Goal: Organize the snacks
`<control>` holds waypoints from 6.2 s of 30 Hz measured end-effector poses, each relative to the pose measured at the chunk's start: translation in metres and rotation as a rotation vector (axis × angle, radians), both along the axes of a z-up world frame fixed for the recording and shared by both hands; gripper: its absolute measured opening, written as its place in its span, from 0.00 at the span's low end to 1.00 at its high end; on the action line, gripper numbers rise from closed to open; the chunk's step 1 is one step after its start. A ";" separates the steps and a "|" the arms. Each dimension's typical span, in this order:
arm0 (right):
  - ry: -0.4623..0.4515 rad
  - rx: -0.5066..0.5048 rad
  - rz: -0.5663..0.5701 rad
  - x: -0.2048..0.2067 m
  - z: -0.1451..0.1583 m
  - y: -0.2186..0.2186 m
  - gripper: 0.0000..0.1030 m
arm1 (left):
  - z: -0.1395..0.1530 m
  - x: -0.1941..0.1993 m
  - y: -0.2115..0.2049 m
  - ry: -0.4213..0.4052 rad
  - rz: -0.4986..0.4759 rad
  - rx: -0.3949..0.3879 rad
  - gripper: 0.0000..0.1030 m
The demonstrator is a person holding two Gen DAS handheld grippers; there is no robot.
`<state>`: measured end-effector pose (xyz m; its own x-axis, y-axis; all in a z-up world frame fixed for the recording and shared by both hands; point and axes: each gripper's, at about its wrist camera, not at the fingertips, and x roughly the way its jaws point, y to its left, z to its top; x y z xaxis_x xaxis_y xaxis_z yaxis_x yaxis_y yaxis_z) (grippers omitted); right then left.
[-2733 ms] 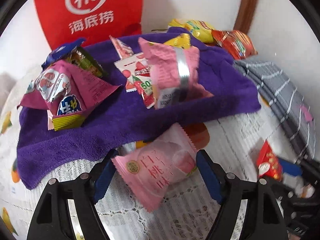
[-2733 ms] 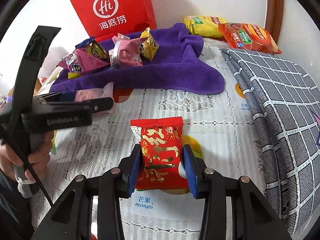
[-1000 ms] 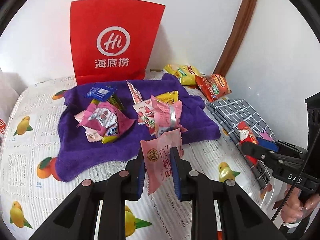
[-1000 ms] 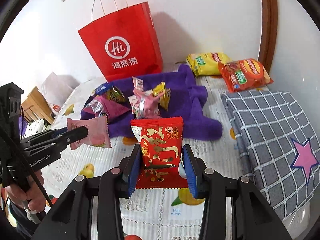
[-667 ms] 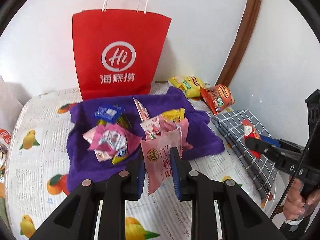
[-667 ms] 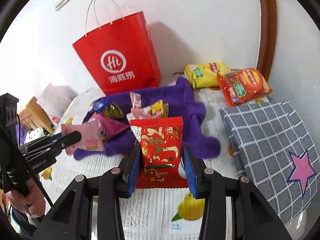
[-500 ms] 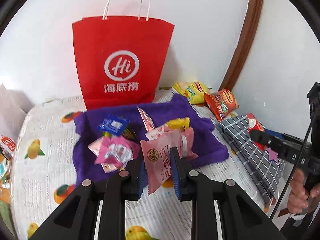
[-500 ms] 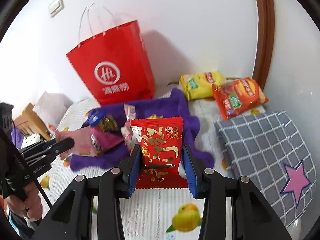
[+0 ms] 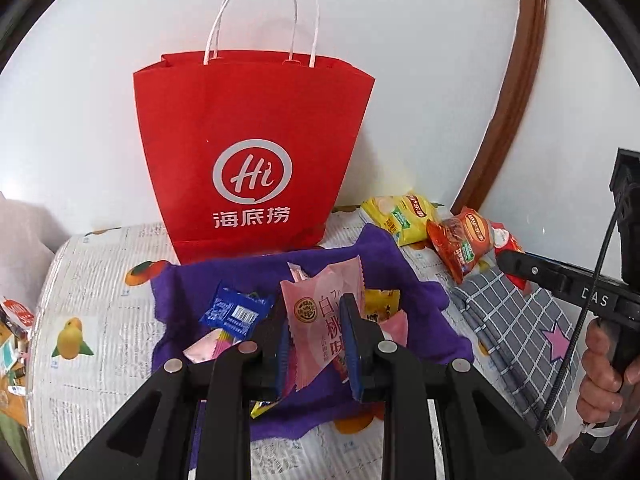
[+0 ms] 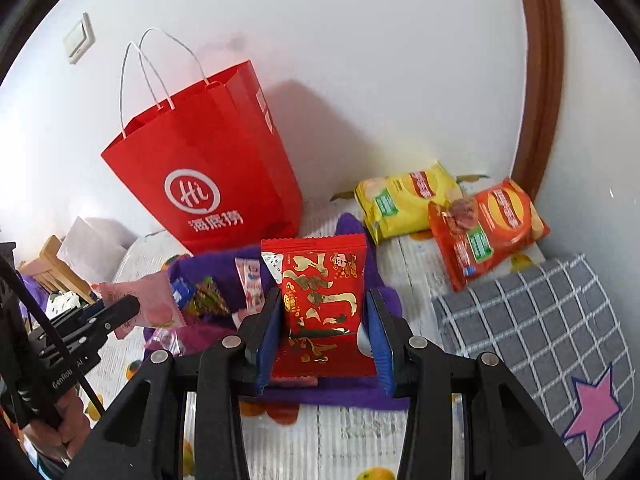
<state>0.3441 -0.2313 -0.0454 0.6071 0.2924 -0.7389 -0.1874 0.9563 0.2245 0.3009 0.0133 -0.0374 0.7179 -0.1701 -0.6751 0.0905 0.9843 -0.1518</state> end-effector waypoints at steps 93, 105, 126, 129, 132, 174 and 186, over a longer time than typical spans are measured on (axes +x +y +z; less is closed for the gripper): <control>0.299 -0.002 0.080 0.068 -0.077 0.032 0.46 | -0.066 0.037 -0.009 0.196 0.023 0.001 0.22; 0.287 0.011 0.094 0.064 -0.069 0.036 0.46 | -0.072 0.040 -0.011 0.219 0.013 0.001 0.22; 0.279 0.020 0.100 0.061 -0.064 0.038 0.47 | -0.085 0.047 -0.019 0.237 0.001 0.009 0.27; 0.282 0.016 0.102 0.061 -0.065 0.039 0.47 | -0.080 0.047 -0.017 0.227 0.017 0.016 0.50; 0.282 0.009 0.109 0.060 -0.066 0.041 0.47 | -0.071 0.044 -0.014 0.197 0.022 0.011 0.54; 0.024 -0.101 0.034 -0.110 0.019 0.055 0.57 | 0.034 -0.076 0.030 0.047 0.164 0.003 0.77; -0.042 -0.105 -0.031 -0.227 0.052 0.039 0.76 | 0.041 -0.190 0.008 -0.028 0.164 0.041 0.83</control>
